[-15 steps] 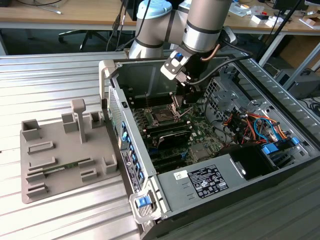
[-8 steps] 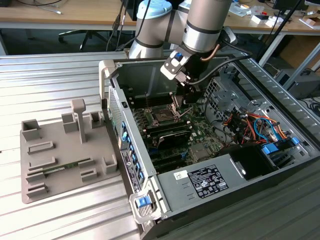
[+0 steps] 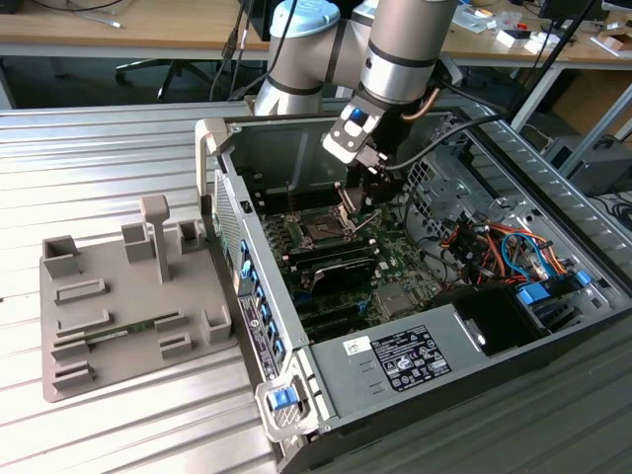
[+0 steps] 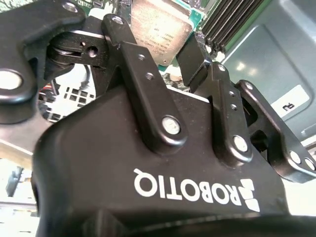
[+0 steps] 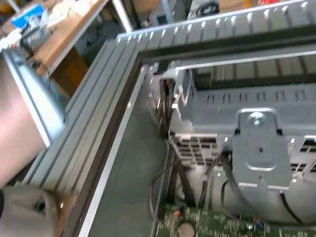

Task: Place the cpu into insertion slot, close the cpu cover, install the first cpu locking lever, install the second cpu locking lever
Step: 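Place the cpu into insertion slot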

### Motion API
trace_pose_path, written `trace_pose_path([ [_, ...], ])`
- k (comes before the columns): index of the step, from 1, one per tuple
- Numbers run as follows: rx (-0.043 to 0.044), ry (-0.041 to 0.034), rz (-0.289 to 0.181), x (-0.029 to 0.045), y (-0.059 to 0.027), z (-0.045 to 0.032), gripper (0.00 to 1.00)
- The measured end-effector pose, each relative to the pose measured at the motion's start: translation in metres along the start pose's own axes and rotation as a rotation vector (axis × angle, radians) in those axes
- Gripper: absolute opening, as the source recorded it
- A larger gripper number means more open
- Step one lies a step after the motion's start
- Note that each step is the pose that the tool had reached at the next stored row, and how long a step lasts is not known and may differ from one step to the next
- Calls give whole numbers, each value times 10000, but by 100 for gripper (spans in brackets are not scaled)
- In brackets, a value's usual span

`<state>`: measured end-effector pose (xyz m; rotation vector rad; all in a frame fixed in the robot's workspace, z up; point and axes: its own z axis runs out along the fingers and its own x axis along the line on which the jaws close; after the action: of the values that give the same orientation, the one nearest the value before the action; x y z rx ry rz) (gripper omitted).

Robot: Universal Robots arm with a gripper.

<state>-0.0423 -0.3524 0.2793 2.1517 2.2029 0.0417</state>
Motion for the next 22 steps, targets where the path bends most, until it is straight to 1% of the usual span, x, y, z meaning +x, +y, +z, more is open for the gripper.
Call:
trace_pose_path([
  [2,-2,6,-103,0,0,0,54],
  [7,-2,6,-108,0,-1,0,54],
  [22,-1,5,-107,1,-51,6,54],
])
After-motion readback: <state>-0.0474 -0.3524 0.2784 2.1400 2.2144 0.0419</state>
